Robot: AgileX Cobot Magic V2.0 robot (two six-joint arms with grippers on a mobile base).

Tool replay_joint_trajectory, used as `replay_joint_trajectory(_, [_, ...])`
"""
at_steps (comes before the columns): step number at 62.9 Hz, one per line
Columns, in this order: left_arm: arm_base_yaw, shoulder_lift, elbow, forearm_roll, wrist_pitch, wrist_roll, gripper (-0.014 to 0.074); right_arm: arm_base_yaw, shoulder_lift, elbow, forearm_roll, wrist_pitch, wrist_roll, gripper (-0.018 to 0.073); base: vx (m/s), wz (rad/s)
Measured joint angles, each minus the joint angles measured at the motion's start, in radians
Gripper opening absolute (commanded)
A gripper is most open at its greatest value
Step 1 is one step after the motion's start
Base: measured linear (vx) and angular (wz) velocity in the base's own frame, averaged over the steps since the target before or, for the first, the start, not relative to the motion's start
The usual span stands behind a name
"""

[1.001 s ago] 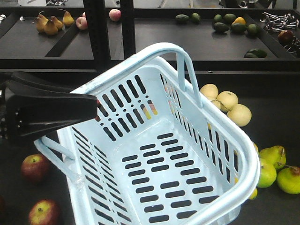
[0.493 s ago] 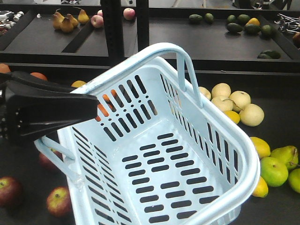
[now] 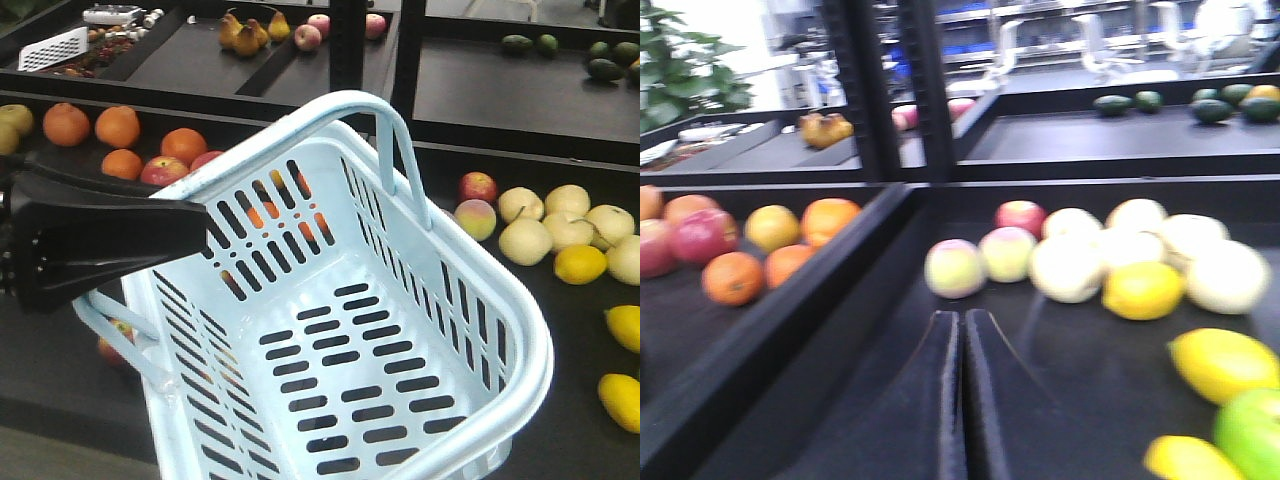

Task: Pick three apples into basket with both arms
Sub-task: 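Drive the base away from the table holding the basket aloft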

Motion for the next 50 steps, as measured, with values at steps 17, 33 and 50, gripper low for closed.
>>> replay_joint_trajectory(17, [0.000,0.000,0.000,0.000,0.000,0.000,-0.0006,0.000,0.000,0.000,0.000,0.000,0.000,-0.0007,-0.12,0.48])
replay_joint_trajectory(33, [0.000,0.000,0.000,0.000,0.000,0.000,-0.0006,0.000,0.000,0.000,0.000,0.000,0.000,-0.0007,-0.14,0.52])
replay_joint_trajectory(50, [0.000,0.000,0.000,0.000,0.000,0.000,-0.0006,0.000,0.000,0.000,0.000,0.000,0.000,-0.0007,-0.15,0.57])
